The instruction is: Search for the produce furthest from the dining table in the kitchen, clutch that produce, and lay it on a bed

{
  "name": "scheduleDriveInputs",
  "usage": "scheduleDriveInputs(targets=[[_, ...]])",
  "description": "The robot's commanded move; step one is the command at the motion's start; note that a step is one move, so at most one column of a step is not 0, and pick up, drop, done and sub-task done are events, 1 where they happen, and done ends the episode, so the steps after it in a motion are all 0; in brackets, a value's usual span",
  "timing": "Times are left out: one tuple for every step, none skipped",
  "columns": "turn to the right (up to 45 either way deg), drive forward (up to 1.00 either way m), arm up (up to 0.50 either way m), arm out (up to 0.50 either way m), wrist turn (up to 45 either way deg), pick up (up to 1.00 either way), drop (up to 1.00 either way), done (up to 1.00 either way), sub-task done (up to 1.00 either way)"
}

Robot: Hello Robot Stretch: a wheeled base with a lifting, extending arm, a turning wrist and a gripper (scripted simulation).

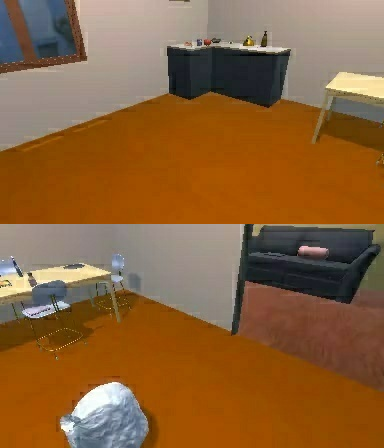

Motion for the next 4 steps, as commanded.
scheduleDriveInputs(targets=[[0.0, 0.75, 0.0, 0.0, 0.0, 0.0, 0.0, 0.0, 0.0], [30.0, 0.0, 0.0, 0.0, 0.0, 0.0, 0.0, 0.0, 0.0], [0.0, 1.0, 0.0, 0.0, 0.0, 0.0, 0.0, 0.0, 0.0], [0.0, 1.0, 0.0, 0.0, 0.0, 0.0, 0.0, 0.0, 0.0]])
